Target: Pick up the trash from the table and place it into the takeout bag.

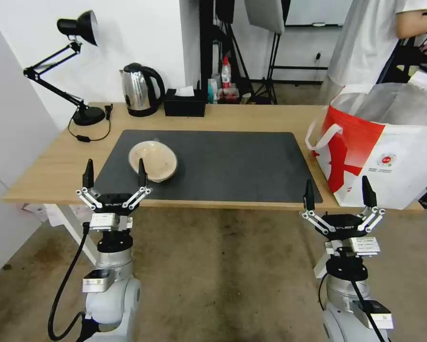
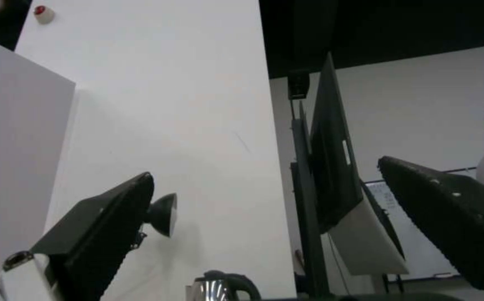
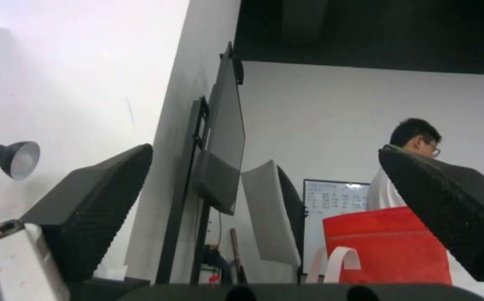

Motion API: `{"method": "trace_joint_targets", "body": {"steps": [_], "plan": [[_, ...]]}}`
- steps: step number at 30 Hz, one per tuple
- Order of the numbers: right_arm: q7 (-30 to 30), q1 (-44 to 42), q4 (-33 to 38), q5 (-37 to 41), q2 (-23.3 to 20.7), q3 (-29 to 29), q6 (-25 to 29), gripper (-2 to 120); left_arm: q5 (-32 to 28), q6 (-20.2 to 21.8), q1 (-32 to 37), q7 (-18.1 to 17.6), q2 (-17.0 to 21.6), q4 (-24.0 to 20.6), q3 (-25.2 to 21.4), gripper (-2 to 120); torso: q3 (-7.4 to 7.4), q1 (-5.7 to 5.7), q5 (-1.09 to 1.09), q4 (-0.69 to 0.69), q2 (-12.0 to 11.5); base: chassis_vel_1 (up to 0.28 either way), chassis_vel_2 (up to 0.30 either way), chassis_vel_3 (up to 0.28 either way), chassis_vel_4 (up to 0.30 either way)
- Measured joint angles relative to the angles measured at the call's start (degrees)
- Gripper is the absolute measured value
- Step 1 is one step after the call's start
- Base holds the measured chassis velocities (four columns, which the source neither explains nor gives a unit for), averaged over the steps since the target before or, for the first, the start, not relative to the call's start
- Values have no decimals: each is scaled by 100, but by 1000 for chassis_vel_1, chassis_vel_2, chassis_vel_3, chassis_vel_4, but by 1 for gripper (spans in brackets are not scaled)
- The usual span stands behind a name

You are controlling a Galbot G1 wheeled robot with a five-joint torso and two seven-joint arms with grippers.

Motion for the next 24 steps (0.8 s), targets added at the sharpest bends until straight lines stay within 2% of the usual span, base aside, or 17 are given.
{"method": "trace_joint_targets", "body": {"steps": [3, 4, 5, 8, 9, 10, 13, 14, 17, 19, 23, 24], "plan": [[-1, 13, 15, 0, -2, -7, -43, 100, -1, 9, -9, 124, 37, 27, -20, 100, 0, 0, 0, 0, 0, 0, 0, 0, 0], [-3, 36, 25, 0, -8, -21, -79, 100, 46, 63, -43, 416, 125, 67, -81, 100, 0, 0, 0, 0, 0, 0, 0, 0, 0], [-3, 36, 25, 0, -8, -21, -79, 100, 46, 63, -43, 416, 125, 67, -81, 100, 0, 0, 0, 0, 0, 0, 0, 0, 0], [-5, 64, 27, -1, -23, -35, -103, 100, 94, 140, -67, 896, 223, 70, -170, 100, 0, 0, 0, 0, 0, 0, 0, 0, 0], [-7, 73, 27, -4, -30, -40, -114, 100, 124, 158, -82, 1227, 293, 71, -233, 100, 0, 0, 0, 0, 1, 0, 0, 0, 0], [-7, 73, 27, -4, -30, -40, -114, 100, 124, 158, -82, 1227, 293, 71, -233, 100, 0, 0, 0, 0, 1, 0, 0, 0, 0], [-10, 81, 27, -8, -45, -50, -129, 100, 198, 176, -94, 1866, 486, 77, -346, 100, 0, 0, 0, 0, 0, 0, 0, 0, 0], [-10, 81, 27, -8, -45, -50, -129, 100, 198, 176, -94, 1866, 486, 77, -346, 100, 0, 0, 0, 0, 0, 0, 0, 0, 0], [-12, 94, 26, -8, -69, -49, -135, 100, 436, 158, -152, 2232, 681, 115, -422, 100, 0, 0, 0, 0, 1, 0, 0, 0, 0], [-12, 94, 26, -8, -69, -49, -135, 100, 436, 158, -152, 2232, 681, 115, -422, 100, 0, 0, 0, 0, 1, 0, 0, 0, 0], [-13, 116, 26, -8, -81, -46, -154, 100, 774, 63, -271, 2699, 936, 182, -537, 100, 0, 0, 0, 0, 1, 0, 0, 0, 0], [-13, 116, 26, -8, -81, -46, -154, 100, 774, 63, -271, 2699, 936, 182, -537, 100, 0, 0, 0, 0, 1, 0, 0, 0, 0]]}}
